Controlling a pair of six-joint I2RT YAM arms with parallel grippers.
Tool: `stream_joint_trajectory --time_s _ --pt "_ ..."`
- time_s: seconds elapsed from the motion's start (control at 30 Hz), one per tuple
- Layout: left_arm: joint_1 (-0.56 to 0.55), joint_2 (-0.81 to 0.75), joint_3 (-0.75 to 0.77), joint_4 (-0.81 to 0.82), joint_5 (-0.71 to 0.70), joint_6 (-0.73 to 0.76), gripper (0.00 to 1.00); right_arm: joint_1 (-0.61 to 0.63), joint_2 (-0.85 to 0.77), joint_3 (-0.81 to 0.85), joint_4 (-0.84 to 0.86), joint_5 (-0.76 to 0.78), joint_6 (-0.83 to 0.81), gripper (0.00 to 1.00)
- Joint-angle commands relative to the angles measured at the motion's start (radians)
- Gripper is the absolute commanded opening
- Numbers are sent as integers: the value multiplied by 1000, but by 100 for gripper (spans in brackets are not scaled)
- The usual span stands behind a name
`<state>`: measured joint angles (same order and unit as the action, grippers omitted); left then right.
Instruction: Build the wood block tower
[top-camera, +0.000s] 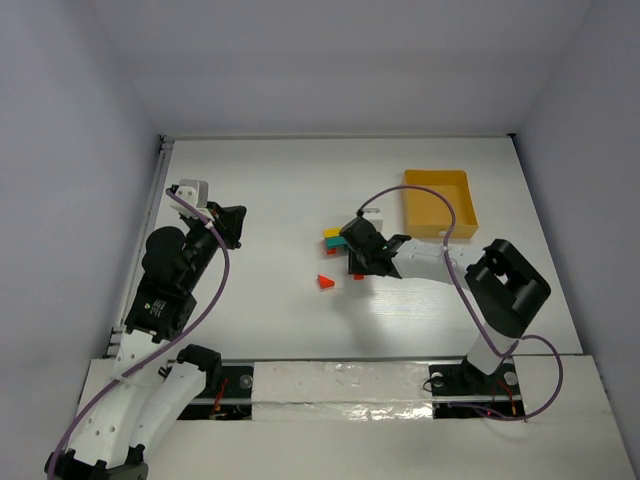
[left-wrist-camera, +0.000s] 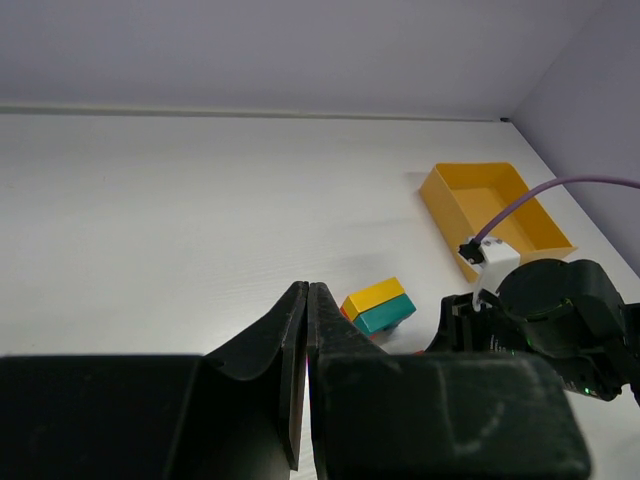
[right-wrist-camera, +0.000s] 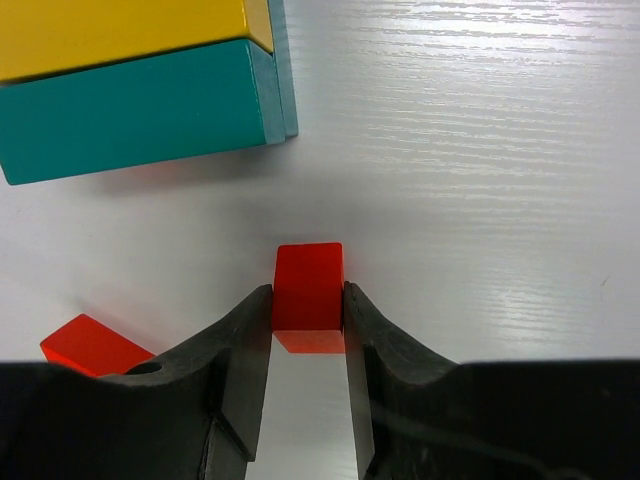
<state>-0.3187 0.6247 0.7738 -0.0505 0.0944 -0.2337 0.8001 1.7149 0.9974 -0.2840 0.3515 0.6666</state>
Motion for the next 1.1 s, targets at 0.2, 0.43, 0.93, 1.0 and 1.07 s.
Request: stream_joint_trajectory --time_s 0.2,0.43,0.93,1.0,1.07 --pt "3 -11 1 44 11 -4 1 8 -64 23 -47 27 -53 33" --pt "3 -11 1 44 14 -4 1 8 -199 131 -188 -6 -142 31" --pt "3 -3 -1 43 5 -1 1 -50 -17 409 -195 -52 -257 33" --pt "3 0 -1 43 2 -1 1 -61 5 423 -199 -65 -268 33" --pt "3 3 1 43 2 0 1 -71 32 434 -198 -75 -275 33"
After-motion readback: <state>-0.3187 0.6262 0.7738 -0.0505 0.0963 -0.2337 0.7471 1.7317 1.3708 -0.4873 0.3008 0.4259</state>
